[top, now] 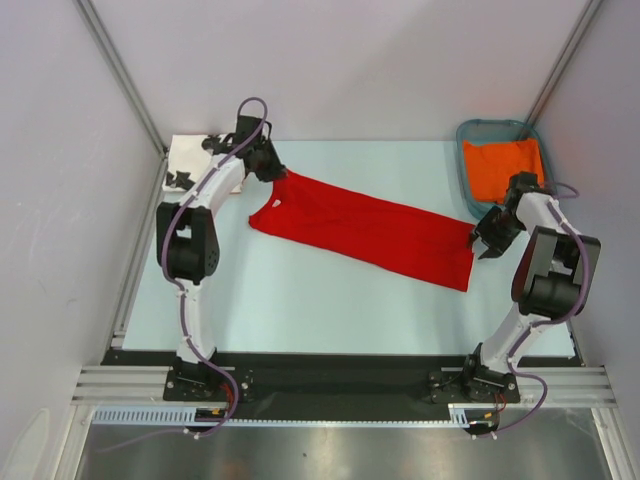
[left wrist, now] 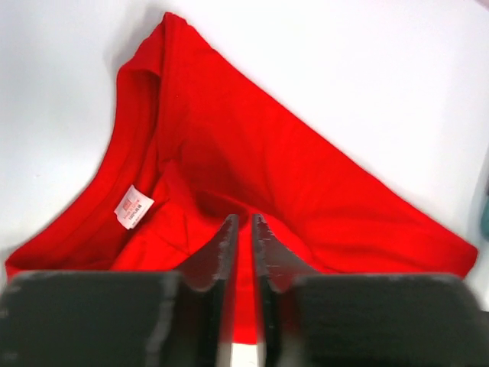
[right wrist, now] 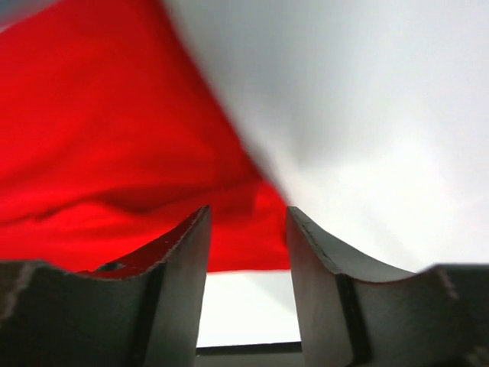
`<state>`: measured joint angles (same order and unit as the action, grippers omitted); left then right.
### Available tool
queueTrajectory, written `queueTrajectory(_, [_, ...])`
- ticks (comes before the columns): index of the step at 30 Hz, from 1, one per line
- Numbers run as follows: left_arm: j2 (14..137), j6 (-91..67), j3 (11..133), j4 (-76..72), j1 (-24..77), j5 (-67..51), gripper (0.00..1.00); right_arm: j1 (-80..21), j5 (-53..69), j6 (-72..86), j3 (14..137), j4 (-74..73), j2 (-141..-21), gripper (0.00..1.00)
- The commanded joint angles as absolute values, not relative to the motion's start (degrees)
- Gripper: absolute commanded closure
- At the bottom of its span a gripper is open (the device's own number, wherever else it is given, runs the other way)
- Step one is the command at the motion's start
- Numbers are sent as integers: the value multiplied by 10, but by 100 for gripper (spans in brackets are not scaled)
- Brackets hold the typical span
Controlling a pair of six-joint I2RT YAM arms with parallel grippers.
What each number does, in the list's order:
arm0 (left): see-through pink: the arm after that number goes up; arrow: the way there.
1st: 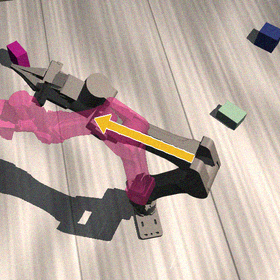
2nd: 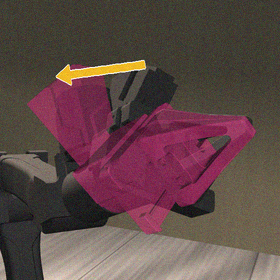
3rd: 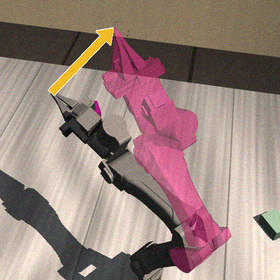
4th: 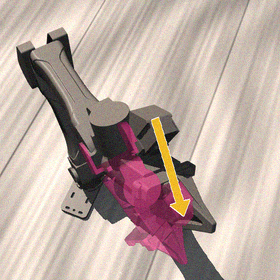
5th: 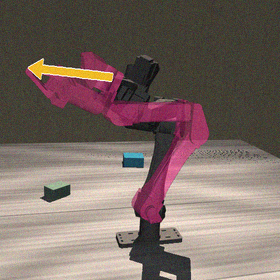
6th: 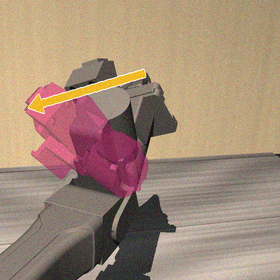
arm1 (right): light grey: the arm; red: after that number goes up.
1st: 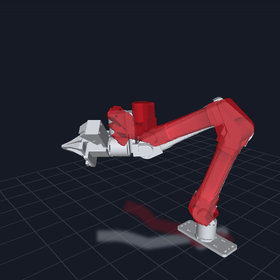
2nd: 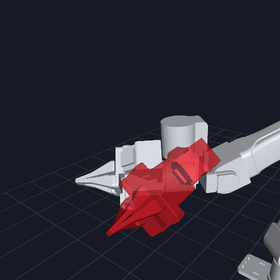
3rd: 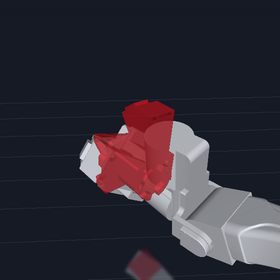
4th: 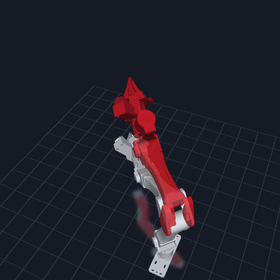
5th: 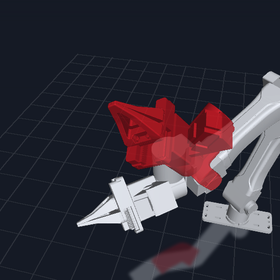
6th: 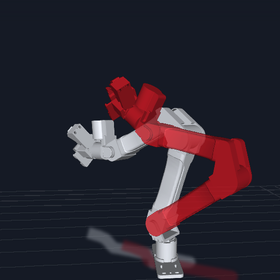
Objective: Fold and stack the t-shirts
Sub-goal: Fold the tshirt
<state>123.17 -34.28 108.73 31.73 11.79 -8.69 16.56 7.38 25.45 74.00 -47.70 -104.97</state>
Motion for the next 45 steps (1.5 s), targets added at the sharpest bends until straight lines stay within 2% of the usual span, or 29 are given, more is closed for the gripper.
queueTrajectory(1, [1224, -304, 1117, 305, 112, -90, 80, 130, 85, 229, 750, -476, -978, 49])
queueTrajectory(2, [1221, -298, 1116, 305, 111, -77, 70, 119, 92, 228, 748, -475, -974, 49])
queueTrajectory(7, [1179, -228, 1113, 341, 108, -27, 59, 81, 113, 210, 765, -457, -990, 49])
queueTrajectory(8, [1168, -218, 1105, 345, 108, -26, 53, 77, 95, 203, 774, -466, -997, 49])
queueTrajectory(11, [1119, -191, 1055, 344, 103, -67, 52, 67, 105, 185, 783, -465, -998, 49])
queueTrajectory(16, [1074, -213, 903, 271, 81, -194, 60, 57, 153, 205, 762, -449, -1026, 51])
queueTrajectory(20, [1113, -220, 865, 244, 79, -238, 64, 60, 144, 195, 742, -443, -1026, 55])
queueTrajectory(21, [1122, -225, 861, 236, 78, -243, 65, 62, 145, 193, 738, -443, -1027, 58])
queueTrajectory(22, [1133, -235, 853, 214, 77, -248, 67, 67, 143, 189, 735, -444, -1030, 67])
queueTrajectory(25, [1185, -252, 864, 214, 69, -244, 74, 83, 142, 190, 712, -439, -1032, 79])
queueTrajectory(29, [1217, -259, 874, 257, 62, -172, 75, 97, 127, 184, 682, -430, -1034, 77])
queueTrajectory(34, [1237, -239, 898, 300, 53, -106, 77, 120, 90, 188, 622, -397, -1045, 66])
queueTrajectory(39, [1228, -213, 921, 337, 50, -75, 77, 135, 68, 193, 605, -403, -1064, 65])
queueTrajectory(45, [1118, -208, 911, 342, 75, -61, 65, 97, 54, 192, 654, -466, -972, 62])
